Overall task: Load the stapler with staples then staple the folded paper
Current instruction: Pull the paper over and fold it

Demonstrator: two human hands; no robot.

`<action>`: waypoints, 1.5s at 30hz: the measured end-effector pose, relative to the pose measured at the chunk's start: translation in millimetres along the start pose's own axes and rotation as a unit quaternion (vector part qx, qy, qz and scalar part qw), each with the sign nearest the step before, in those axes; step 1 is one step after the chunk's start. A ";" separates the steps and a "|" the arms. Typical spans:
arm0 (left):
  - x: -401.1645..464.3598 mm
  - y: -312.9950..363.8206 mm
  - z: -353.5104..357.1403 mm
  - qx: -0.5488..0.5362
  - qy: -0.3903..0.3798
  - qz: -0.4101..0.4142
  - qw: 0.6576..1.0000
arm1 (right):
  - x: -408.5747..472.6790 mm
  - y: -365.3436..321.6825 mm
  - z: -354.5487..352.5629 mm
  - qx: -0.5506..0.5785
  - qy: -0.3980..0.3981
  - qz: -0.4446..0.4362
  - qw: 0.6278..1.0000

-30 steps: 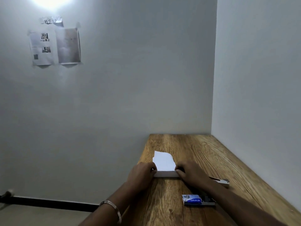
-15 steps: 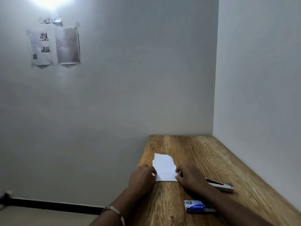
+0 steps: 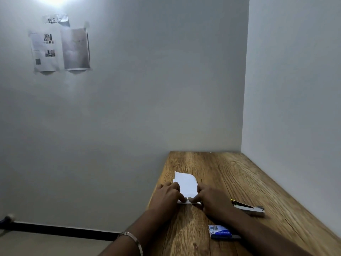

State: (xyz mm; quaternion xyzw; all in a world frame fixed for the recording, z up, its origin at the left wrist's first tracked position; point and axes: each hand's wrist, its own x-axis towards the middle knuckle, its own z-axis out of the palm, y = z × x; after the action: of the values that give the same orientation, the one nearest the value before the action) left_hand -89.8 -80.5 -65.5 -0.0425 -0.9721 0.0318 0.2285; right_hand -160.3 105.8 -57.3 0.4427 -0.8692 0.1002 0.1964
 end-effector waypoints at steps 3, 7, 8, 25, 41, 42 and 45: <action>1.3 1.9 -1.8 -0.021 -0.014 -0.019 1.000 | 2.2 -0.1 -0.1 0.012 -0.012 0.019 1.000; -2.5 5.3 -4.4 -0.103 -0.018 -0.090 0.990 | 6.5 2.0 -3.8 0.071 -0.058 0.067 0.994; -3.1 6.7 -5.3 -0.124 -0.015 -0.113 0.986 | 7.6 2.3 -5.9 0.091 -0.072 0.080 0.990; 9.7 20.6 -25.9 -0.167 -0.078 -0.404 0.896 | 9.0 -8.5 -4.4 0.083 -0.037 0.268 0.959; 6.4 15.8 -31.4 -0.279 -0.088 -0.419 0.859 | 5.6 -2.8 -4.1 0.096 -0.030 0.251 0.963; 6.7 15.4 -32.2 -0.288 -0.086 -0.425 0.854 | 5.3 -2.3 -4.4 0.098 -0.030 0.251 0.963; 9.3 13.1 -34.6 -0.350 -0.086 -0.450 0.817 | 4.5 -1.3 -5.0 0.106 -0.028 0.247 0.963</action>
State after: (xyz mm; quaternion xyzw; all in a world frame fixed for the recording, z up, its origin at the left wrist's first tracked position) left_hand -81.8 -65.1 -31.6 0.3252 -0.8442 -0.4136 0.1027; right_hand -160.3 103.5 -50.9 0.2348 -0.9412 0.2245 0.0928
